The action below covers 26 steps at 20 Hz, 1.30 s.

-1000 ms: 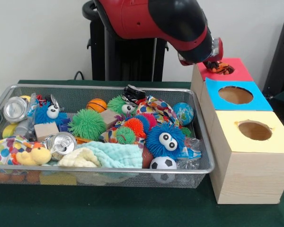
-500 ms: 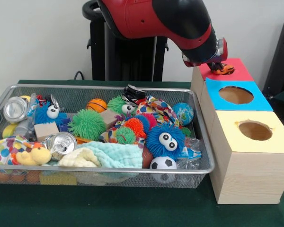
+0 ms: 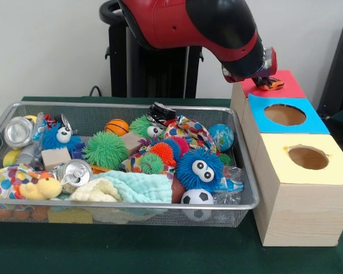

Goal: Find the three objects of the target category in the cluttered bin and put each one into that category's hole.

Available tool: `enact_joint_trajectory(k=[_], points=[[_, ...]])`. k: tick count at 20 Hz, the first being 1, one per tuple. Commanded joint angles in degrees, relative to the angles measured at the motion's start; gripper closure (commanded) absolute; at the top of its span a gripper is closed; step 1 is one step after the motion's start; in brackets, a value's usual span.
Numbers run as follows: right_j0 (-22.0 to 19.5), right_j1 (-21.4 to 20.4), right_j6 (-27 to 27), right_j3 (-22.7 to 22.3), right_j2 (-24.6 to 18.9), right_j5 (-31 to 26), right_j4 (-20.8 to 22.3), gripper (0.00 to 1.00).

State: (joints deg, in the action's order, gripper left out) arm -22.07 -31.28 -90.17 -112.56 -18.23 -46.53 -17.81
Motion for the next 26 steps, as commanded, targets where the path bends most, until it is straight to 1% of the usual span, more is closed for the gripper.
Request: enact_joint_trajectory(k=[1, 7, 8, 16, 26], points=[[-0.96, 2.88, -5.88, 6.16, -1.37, 12.14, -0.40, 1.00], [-0.69, 3.12, -6.13, 6.99, -1.03, 9.83, -0.44, 1.00], [-0.68, 3.11, -6.18, 6.97, -1.03, 9.60, -0.50, 0.00], [-0.42, 3.28, -6.88, 7.57, -0.67, 8.04, -0.33, 0.00], [-0.34, 3.67, -6.29, 8.44, -0.32, 6.36, 0.49, 0.00]])
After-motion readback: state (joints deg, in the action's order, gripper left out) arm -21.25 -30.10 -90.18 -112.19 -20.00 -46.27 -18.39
